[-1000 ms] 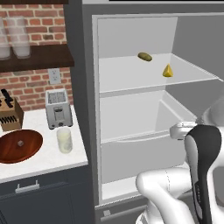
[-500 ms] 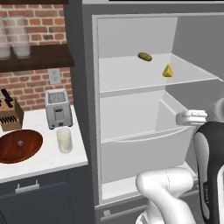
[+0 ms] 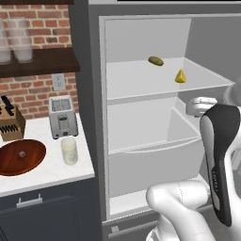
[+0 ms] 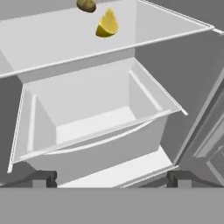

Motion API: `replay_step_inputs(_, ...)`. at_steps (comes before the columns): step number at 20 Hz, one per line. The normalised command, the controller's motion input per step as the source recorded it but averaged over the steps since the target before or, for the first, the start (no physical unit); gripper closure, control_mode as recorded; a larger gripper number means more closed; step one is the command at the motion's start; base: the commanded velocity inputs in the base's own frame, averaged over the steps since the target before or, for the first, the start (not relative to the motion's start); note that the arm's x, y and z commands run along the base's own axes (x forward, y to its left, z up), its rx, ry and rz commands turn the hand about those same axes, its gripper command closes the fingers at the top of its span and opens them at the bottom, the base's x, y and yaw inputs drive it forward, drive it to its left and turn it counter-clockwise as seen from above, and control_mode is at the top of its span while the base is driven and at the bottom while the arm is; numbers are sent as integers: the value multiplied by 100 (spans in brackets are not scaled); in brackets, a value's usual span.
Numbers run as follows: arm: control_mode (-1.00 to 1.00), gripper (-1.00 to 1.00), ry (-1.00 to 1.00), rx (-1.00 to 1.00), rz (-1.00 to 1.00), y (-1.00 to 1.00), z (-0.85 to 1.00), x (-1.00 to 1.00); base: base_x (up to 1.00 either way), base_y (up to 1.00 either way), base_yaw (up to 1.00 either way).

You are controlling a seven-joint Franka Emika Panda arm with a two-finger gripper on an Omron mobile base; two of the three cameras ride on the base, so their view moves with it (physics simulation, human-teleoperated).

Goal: Grab a lemon wedge from the fridge and one ice cube from the ice bowl, and put them in the glass of lemonade.

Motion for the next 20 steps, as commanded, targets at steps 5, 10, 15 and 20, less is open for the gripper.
replay_step_inputs(5,-100,-100,-6,0,-2,0,0,29,0,0,0)
replay_step_inputs(10,-100,-100,-14,0,0,-6,0,13,0,0,0)
replay_step_inputs(15,-100,-100,0,0,-1,-1,10,14,0,0,0)
replay_step_inputs(20,-100,-100,0,0,-5,-3,28,22,0,0,0)
